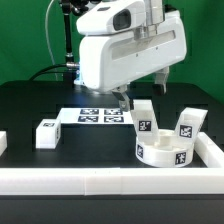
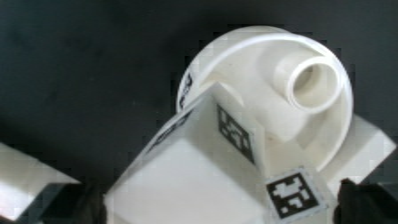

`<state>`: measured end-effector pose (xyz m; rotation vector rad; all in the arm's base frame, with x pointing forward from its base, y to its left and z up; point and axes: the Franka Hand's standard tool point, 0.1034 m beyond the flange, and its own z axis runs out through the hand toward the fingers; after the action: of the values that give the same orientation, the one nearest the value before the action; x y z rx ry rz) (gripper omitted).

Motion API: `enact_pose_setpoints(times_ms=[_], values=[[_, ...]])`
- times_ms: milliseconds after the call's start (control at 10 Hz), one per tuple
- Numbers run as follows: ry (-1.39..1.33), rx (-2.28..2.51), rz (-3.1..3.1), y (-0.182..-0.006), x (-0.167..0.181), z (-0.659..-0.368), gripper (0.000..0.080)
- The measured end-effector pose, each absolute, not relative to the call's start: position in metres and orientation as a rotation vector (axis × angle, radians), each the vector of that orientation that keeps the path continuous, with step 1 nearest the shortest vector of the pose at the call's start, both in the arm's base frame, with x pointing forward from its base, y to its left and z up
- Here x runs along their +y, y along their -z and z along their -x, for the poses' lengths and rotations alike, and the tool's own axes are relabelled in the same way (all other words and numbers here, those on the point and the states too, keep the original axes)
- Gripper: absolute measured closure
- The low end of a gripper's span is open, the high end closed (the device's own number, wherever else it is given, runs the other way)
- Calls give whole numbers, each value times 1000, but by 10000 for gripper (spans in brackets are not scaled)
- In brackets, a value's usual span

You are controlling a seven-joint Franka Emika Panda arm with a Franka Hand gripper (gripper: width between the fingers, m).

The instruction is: Assemble stool

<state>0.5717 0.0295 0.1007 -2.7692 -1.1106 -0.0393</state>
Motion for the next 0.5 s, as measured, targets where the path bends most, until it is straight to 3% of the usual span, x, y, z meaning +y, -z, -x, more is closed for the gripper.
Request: enact_pose_setpoints(times_ms=[500], values=[[48,-1576,2575,-102,22,-576,151]])
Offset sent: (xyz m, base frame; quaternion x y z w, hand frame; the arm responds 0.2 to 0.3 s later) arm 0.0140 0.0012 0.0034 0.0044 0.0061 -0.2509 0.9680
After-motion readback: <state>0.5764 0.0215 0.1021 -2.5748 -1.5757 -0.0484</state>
